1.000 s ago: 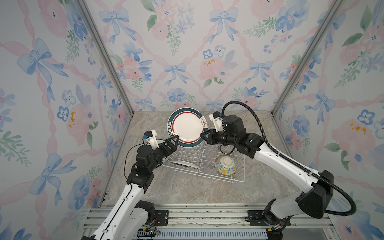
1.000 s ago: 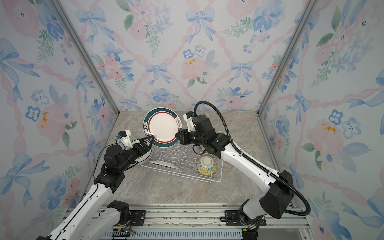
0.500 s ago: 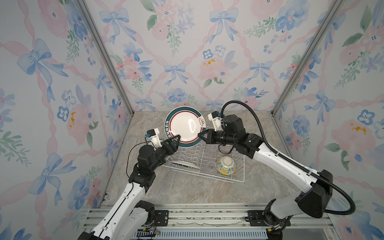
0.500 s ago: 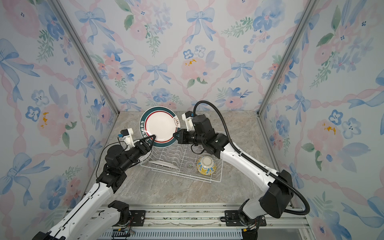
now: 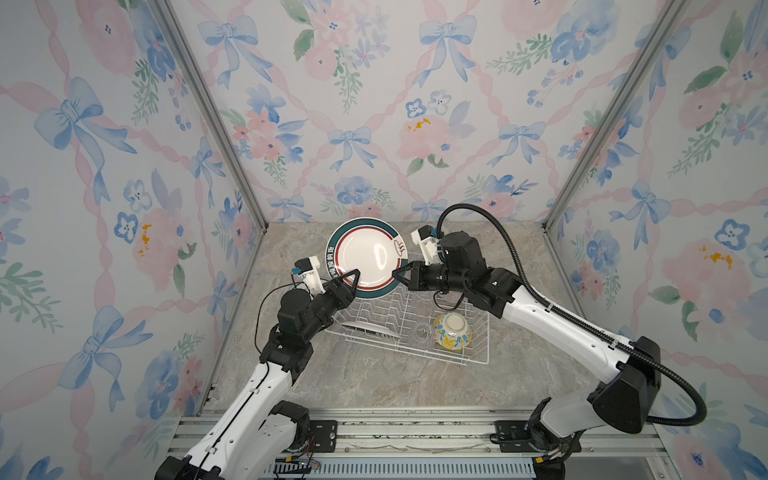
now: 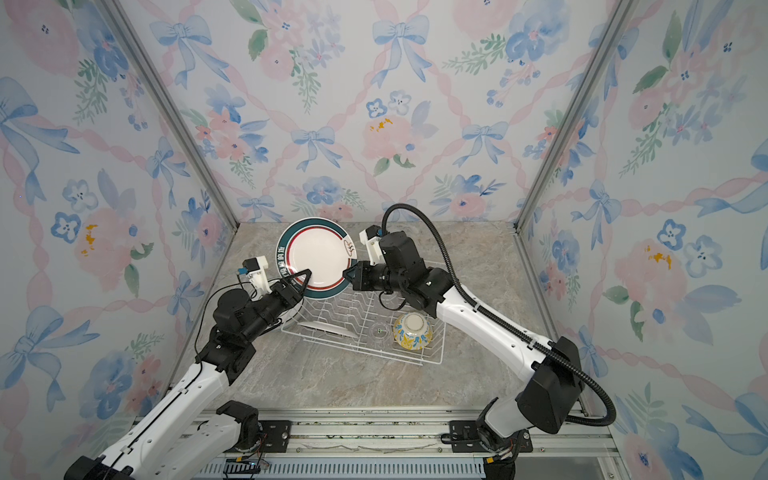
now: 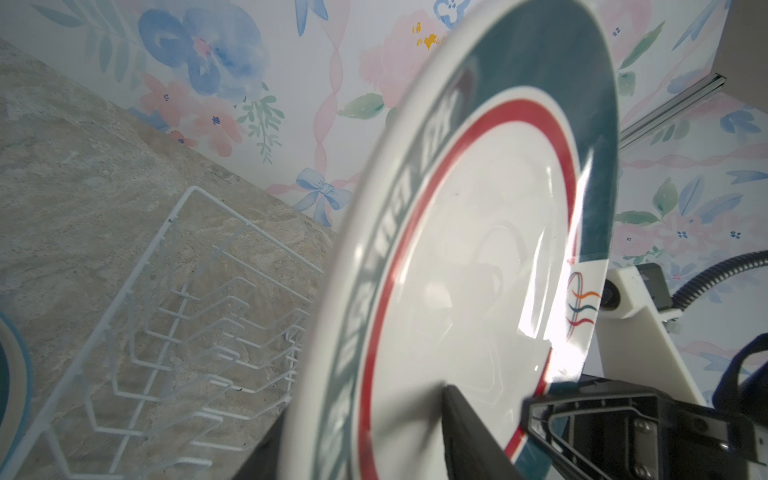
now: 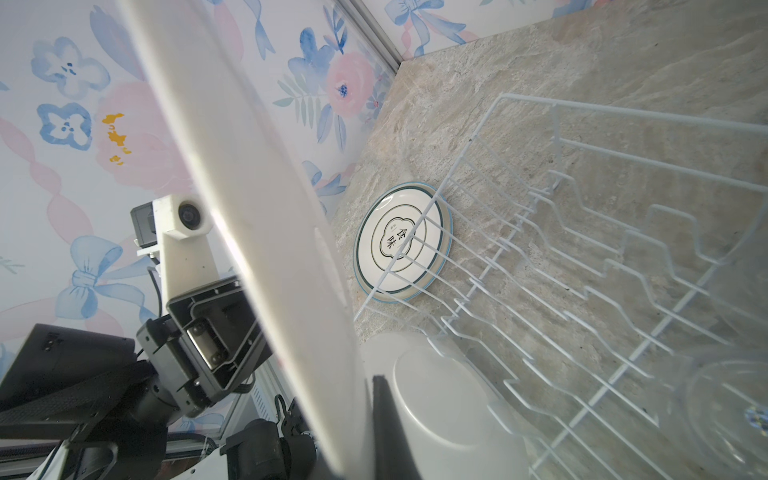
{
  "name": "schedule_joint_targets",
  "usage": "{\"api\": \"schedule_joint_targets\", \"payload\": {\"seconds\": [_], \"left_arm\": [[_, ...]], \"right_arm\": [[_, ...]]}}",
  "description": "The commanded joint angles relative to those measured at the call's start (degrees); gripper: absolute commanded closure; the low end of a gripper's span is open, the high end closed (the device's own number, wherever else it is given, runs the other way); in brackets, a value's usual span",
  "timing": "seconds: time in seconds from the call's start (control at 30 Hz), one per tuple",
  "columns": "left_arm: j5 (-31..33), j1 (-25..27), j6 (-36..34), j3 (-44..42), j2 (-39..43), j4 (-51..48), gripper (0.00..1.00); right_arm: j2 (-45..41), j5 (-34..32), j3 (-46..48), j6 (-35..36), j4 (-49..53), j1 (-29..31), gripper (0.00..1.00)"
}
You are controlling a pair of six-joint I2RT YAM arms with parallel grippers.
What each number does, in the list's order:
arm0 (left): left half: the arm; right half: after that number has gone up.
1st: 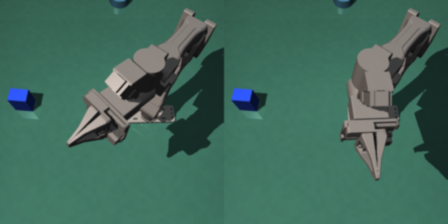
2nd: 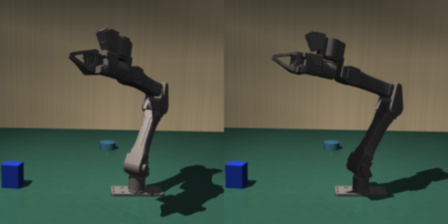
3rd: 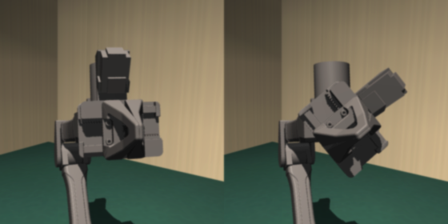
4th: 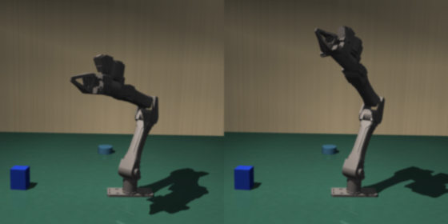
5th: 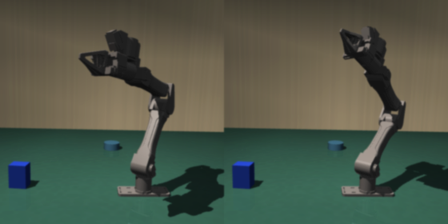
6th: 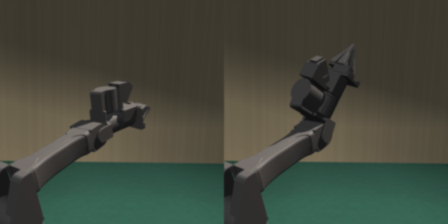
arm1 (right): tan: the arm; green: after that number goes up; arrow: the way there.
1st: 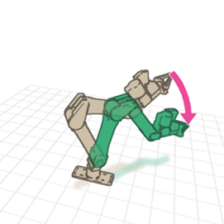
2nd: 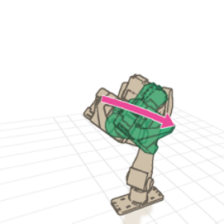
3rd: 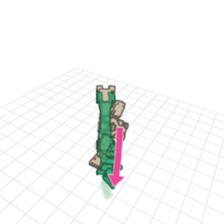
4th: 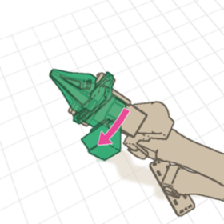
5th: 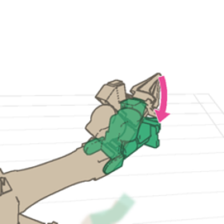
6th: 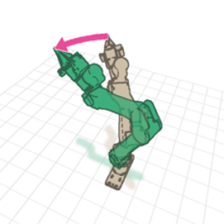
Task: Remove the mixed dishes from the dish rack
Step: 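Hand the red-green rimmed plate from the right gripper to the left gripper, then lower the red-green rimmed plate onto the plate stack with the left gripper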
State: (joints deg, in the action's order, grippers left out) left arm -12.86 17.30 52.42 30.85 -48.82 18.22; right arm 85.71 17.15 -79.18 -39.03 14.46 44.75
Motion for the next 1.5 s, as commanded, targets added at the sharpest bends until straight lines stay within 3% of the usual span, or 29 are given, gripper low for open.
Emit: {"api": "schedule_joint_targets", "payload": {"seconds": [0.0,0.1,0.13,0.17,0.2,0.23,0.43,0.5,0.57,0.63,0.7,0.83,0.93,1.17,1.47], "left_arm": [[0.3,0.4,0.7,0.2,-0.5,0.9,0.52],[0.2,0.5,0.9,0.6,-1.1,0.9,0.6],[0.0,0.5,1.0,0.7,-1.5,0.8,0.69],[0.0,0.5,1.2,0.7,-1.7,0.8,0.88],[-0.1,0.5,1.4,0.8,-2.0,0.9,0.97],[-0.1,0.6,1.5,0.9,-2.2,0.8,1.0],[0.5,0.6,1.5,0.8,-2.4,0.8,1.0],[0.8,0.7,1.5,0.9,-2.5,0.8,1.0],[0.7,0.7,1.4,1.0,-2.7,0.8,1.0],[0.9,0.7,1.2,1.1,-2.9,0.9,1.0],[1.4,0.7,0.9,1.3,-3.2,0.6,1.0],[2.4,0.6,-0.3,2.5,-3.8,-1.1,1.0],[3.8,0.5,-1.7,4.5,-4.1,-4.0,1.0],[9.4,-0.9,-6.6,10.9,-2.9,-17.6,1.0],[11.0,-9.7,-2.3,7.4,4.9,-22.6,1.0]], "right_arm": [[0.0,0.3,-2.4,0.2,-3.1,0.8,0.97],[0.2,0.3,-2.6,0.2,-3.0,0.9,0.98],[0.3,0.3,-2.7,0.3,-2.9,0.9,0.98],[0.4,0.3,-2.9,0.3,-2.9,0.9,0.98],[0.5,0.4,-2.9,0.3,-2.8,0.9,0.97],[0.6,0.5,-2.9,0.4,-2.8,0.9,0.98],[0.9,0.5,-2.9,0.6,-2.6,0.8,0.96],[0.9,0.5,-2.9,0.7,-2.6,0.7,0.91],[0.8,0.5,-2.9,0.8,-2.7,0.7,0.77],[0.6,0.5,-2.6,0.9,-2.9,0.5,0.54],[0.3,0.4,-2.2,1.2,-3.1,0.4,0.39],[-0.9,-0.2,-0.9,2.2,-3.1,-0.1,0.17],[-2.6,-4.3,-0.4,6.1,-0.1,0.1,0.01],[-7.8,-17.0,0.6,13.6,7.9,0.7,0.03],[-11.0,-23.5,1.9,17.5,13.0,0.6,0.03]]}}
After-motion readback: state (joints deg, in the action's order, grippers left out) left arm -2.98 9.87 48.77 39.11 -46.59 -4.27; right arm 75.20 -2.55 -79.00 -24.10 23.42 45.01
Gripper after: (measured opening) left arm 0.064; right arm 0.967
